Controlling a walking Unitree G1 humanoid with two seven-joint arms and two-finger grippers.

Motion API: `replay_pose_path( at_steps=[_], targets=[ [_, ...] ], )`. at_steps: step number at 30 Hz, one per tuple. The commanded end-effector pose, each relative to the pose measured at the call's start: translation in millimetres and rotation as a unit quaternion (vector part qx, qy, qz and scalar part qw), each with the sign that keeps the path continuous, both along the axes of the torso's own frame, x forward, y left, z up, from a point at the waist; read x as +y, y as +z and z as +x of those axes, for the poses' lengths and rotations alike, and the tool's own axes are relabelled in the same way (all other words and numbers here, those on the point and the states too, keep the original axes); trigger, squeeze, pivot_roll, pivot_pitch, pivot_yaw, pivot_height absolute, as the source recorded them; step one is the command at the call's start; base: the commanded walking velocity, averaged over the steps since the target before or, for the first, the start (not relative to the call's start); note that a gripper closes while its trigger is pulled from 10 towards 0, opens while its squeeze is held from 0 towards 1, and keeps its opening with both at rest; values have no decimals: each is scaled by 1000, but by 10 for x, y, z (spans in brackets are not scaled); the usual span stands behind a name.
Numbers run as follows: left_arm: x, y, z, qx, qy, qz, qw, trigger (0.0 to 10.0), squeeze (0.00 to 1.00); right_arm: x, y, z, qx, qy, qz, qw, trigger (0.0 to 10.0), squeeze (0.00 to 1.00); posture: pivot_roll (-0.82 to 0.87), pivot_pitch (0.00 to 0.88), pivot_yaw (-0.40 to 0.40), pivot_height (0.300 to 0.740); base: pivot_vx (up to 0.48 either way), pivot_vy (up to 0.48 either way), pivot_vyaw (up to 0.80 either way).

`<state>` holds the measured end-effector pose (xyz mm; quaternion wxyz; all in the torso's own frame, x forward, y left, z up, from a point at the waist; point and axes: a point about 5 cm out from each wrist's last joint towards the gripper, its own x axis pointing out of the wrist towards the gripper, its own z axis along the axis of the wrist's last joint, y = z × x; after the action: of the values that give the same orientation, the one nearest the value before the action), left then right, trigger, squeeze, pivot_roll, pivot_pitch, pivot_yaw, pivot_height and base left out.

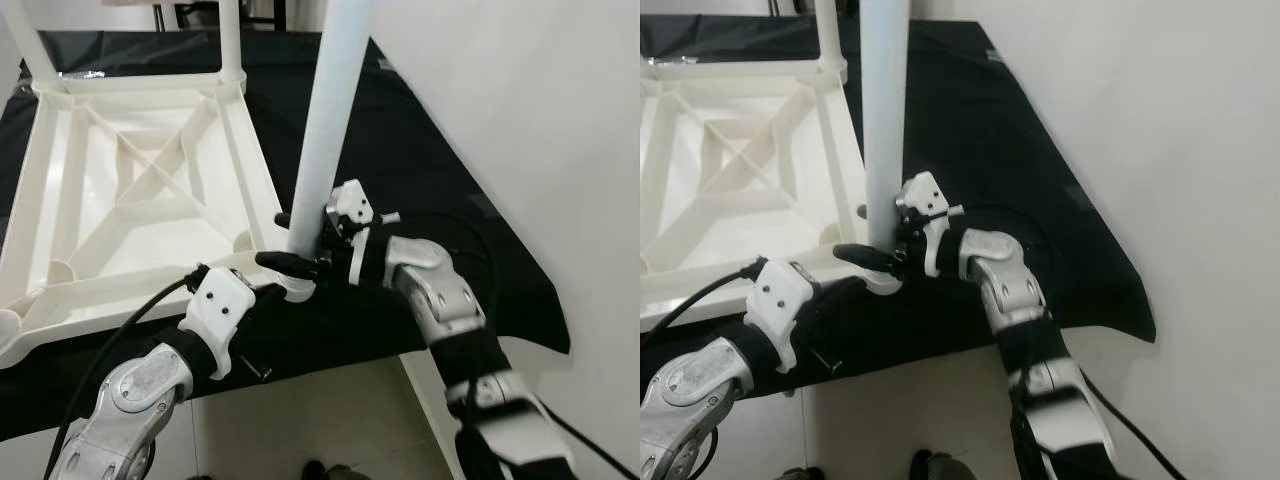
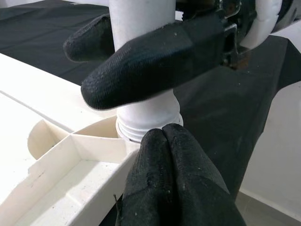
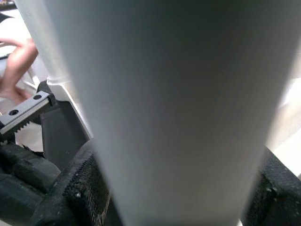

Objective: Building children table

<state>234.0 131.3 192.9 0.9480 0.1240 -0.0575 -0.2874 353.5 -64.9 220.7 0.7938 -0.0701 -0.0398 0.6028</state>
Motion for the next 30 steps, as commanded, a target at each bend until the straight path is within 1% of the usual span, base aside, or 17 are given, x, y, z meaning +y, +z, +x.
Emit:
replay_pose_path(
  at_steps=[1,2,3,6,10,17,19,21,22,23,24,25,26,27,28,29,30],
  targets=[
    [-14,-21,-29,5,-5,0,1000,10000,0,77,-12,34,0,23,-20,1000,9020,0,146,198,-168,740,0,0,0],
    [-14,-21,-29,5,-5,0,1000,10000,0,77,-12,34,0,23,-20,1000,9020,0,146,198,-168,740,0,0,0],
    [-13,-18,-34,4,-4,2,1000,10000,0,89,13,78,-1,33,-30,999,0,0,148,204,-171,740,0,0,0],
    [-4,-15,-40,4,-1,4,1000,10000,0,90,35,109,2,49,-32,998,0,0,147,208,-171,740,0,0,0],
    [-1,-13,-45,3,1,4,1000,10000,0,84,15,145,2,44,-46,998,0,0,144,211,-174,740,0,0,0],
    [-24,-12,-44,4,0,1,1000,10000,0,-56,-135,180,16,16,-55,998,0,0,122,215,-175,740,0,0,0],
    [-36,-12,-47,4,-3,0,1000,10000,0,-142,-167,209,14,-24,-50,998,0,0,111,219,-177,740,0,0,0],
    [-29,-15,-53,5,-3,-1,1000,10000,0,-265,-260,261,12,-135,-48,990,0,0,101,222,-184,740,0,0,0],
    [-12,-18,-56,5,-2,0,1000,10000,0,-316,-334,291,17,-245,-25,969,0,0,92,224,-182,740,0,0,0],
    [0,-20,-58,6,-1,1,1000,10000,0,-366,-387,301,22,-320,-10,947,0,0,92,224,-182,740,0,0,0],
    [0,-20,-58,6,-1,1,1000,10000,0,-366,-387,301,22,-320,-10,947,0,0,92,224,-182,740,0,0,0],
    [15,-18,-56,8,-1,0,1000,10000,0,-299,-614,96,35,-355,-16,934,0,0,79,234,-163,740,0,0,0],
    [15,-18,-56,8,-1,0,1000,10000,0,-299,-614,96,35,-355,-16,934,0,0,79,234,-163,740,0,0,0],
    [23,-28,-55,10,-3,3,1000,10000,0,-230,-661,-85,-4,-366,-38,930,0,0,81,242,-151,740,0,0,0],
    [29,-38,-55,12,-4,5,1000,10000,0,-164,-666,-215,-34,-359,-53,931,0,0,77,237,-152,740,0,0,0],
    [29,-38,-55,12,-4,5,1000,10000,0,-164,-666,-215,-34,-359,-53,931,0,0,77,237,-152,740,0,0,0],
    [22,-40,-56,15,-7,1,1000,10000,0,-129,-634,-243,-21,-363,-35,931,0,0,57,222,-139,740,0,0,0]
  ],
)
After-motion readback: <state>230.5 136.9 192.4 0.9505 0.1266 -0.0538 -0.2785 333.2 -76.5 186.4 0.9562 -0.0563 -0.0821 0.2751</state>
